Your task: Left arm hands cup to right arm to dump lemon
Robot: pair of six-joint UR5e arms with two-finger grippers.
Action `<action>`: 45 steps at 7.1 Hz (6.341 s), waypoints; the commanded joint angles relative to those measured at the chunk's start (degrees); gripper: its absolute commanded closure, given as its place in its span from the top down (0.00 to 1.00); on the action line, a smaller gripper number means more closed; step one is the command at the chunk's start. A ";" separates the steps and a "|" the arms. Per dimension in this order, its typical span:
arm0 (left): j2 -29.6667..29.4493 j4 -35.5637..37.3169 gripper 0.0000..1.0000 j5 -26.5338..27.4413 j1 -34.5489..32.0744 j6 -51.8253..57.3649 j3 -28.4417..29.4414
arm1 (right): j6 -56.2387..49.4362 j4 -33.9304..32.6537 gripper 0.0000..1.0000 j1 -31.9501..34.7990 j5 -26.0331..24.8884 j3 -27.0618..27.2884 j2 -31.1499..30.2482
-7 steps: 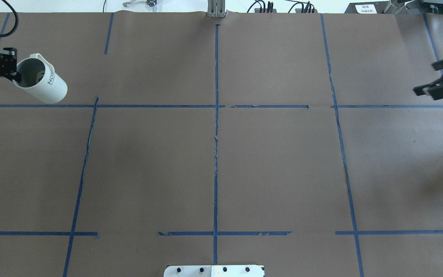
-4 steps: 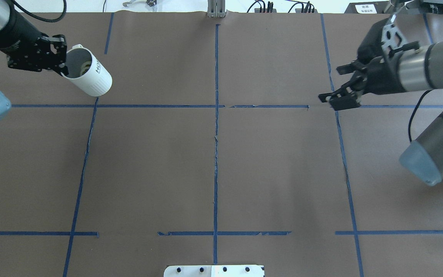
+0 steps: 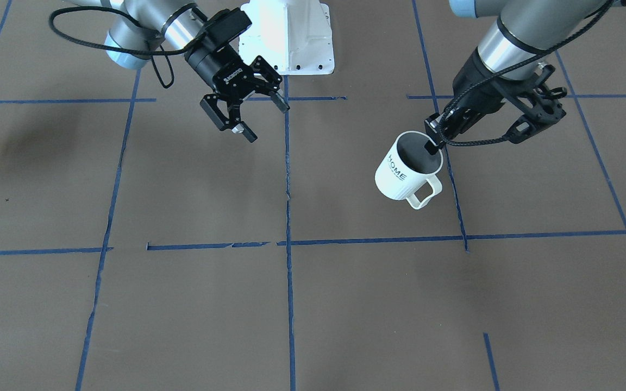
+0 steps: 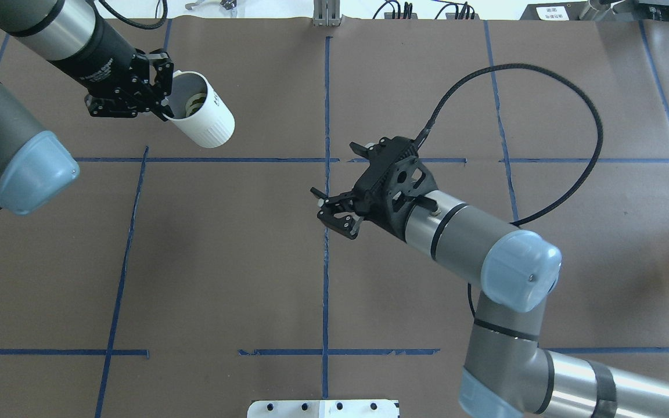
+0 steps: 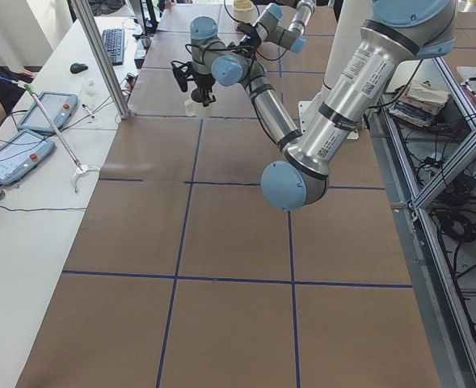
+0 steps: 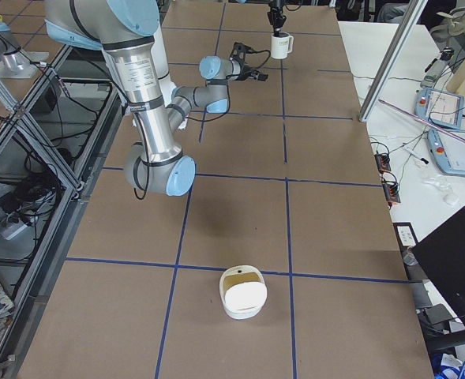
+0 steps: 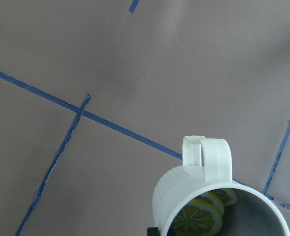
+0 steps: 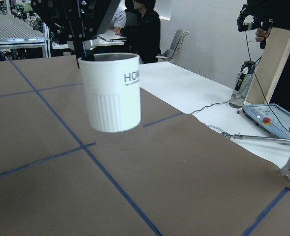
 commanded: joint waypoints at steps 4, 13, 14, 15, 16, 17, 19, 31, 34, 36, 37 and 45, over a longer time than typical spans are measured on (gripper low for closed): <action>-4.05 -0.09 0.00 1.87 8.29 -9.00 -0.65 | -0.41 12.01 0.98 -4.63 -6.93 -9.30 4.07; -6.08 -0.18 0.00 1.88 12.62 -10.41 -2.41 | -5.07 12.18 0.99 -4.63 -8.43 -9.39 4.07; -6.25 -0.52 0.00 1.88 12.88 -10.68 -2.41 | -5.07 12.18 0.99 -4.54 -8.43 -9.39 4.07; -6.25 -0.79 0.00 1.71 12.89 -10.68 -2.41 | -5.07 12.18 0.99 -4.63 -8.34 -9.39 4.07; -6.25 -0.88 0.00 1.71 13.15 -10.68 -2.50 | -5.07 12.18 0.99 -4.54 -8.34 -9.39 4.07; -6.25 -0.88 0.00 1.62 13.06 -10.68 -2.59 | -5.07 12.18 0.99 -4.63 -8.43 -9.39 4.07; -6.25 -0.88 0.00 1.44 13.15 -10.59 -3.72 | -5.07 12.27 0.97 -4.54 -8.43 -9.30 4.07; 20.07 0.09 1.00 2.14 -5.62 50.92 -5.40 | 19.45 11.92 0.01 -0.96 -19.94 -8.77 0.30; 23.63 0.17 1.00 2.14 -8.65 59.63 -4.70 | 19.98 11.92 0.00 6.68 -18.98 -8.34 -6.28; 23.28 0.09 1.00 2.06 -8.56 59.11 -3.65 | 19.98 11.92 0.00 11.60 -14.43 -7.37 -9.71; 23.19 0.00 1.00 2.06 -8.47 59.02 -3.21 | 19.98 11.92 0.00 14.67 -10.75 -7.37 -11.64; 22.57 -0.70 1.00 1.97 -7.86 55.15 -3.47 | 41.06 35.58 0.00 22.62 -1.82 6.37 -48.10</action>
